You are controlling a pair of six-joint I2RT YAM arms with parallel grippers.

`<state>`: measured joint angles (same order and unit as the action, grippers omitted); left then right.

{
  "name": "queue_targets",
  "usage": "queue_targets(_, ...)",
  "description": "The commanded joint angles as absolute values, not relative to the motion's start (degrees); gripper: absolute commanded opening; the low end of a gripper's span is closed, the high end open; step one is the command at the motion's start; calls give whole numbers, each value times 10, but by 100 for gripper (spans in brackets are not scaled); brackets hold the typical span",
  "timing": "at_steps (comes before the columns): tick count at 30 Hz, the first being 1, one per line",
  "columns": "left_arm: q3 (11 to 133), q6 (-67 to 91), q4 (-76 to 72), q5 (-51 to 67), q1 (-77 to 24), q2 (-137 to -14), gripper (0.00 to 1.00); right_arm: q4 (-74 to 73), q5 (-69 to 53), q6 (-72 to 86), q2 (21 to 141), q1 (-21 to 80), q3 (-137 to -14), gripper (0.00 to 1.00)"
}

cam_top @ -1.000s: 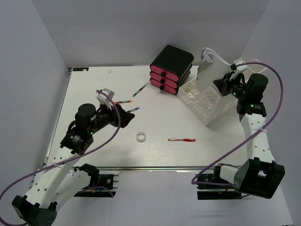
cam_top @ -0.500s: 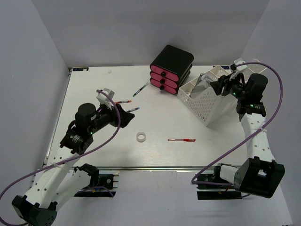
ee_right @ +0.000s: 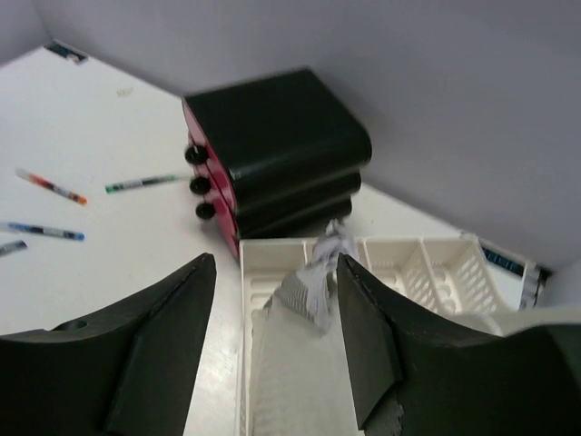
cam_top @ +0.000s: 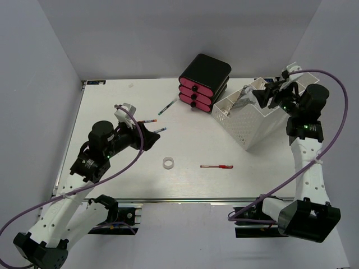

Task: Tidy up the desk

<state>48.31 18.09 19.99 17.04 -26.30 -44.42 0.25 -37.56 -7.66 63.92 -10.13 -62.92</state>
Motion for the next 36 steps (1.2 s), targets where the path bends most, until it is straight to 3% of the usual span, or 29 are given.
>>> queue_targets(1, 508, 174, 213, 163, -263, -455, 76, 6, -421, -57, 621, -101, -707, 62)
queue_targets(4, 506, 181, 211, 161, -263, -466, 75, 1, -534, -16, 618, -96, -732, 59)
queue_targets(8, 509, 202, 201, 162, -263, -496, 69, 18, -619, 73, 611, -60, -707, 43)
queue_targets(11, 515, 219, 180, 175, -263, -530, 56, 1, -597, 68, 608, -4, -681, 30)
queue_targets(12, 525, 226, 169, 179, -263, -553, 42, -25, -585, 57, 618, 17, -690, 26)
queue_targets(15, 558, 230, 157, 182, -270, -599, 21, -103, -538, 19, 655, 78, -724, 11)
queue_targets(18, 585, 238, 141, 188, -270, -665, 16, -165, -487, -25, 696, 105, -749, 7)
queue_targets(21, 627, 244, 131, 188, -275, -732, 20, -177, -459, -40, 712, 120, -742, 12)
queue_targets(22, 648, 245, 132, 181, -275, -761, 29, -169, -450, -41, 709, 124, -720, 17)
queue_targets(24, 668, 244, 134, 164, -275, -785, 35, -135, -441, -34, 696, 128, -696, 20)
queue_targets(29, 717, 248, 124, 142, -275, -846, 59, -112, -439, -39, 675, 134, -633, 40)
queue_targets(34, 740, 255, 83, 124, -275, -889, 65, -91, -411, -75, 657, 137, -584, 70)
queue_targets(36, 732, 251, 21, 117, -280, -910, 66, -95, -406, -86, 658, 135, -570, 72)
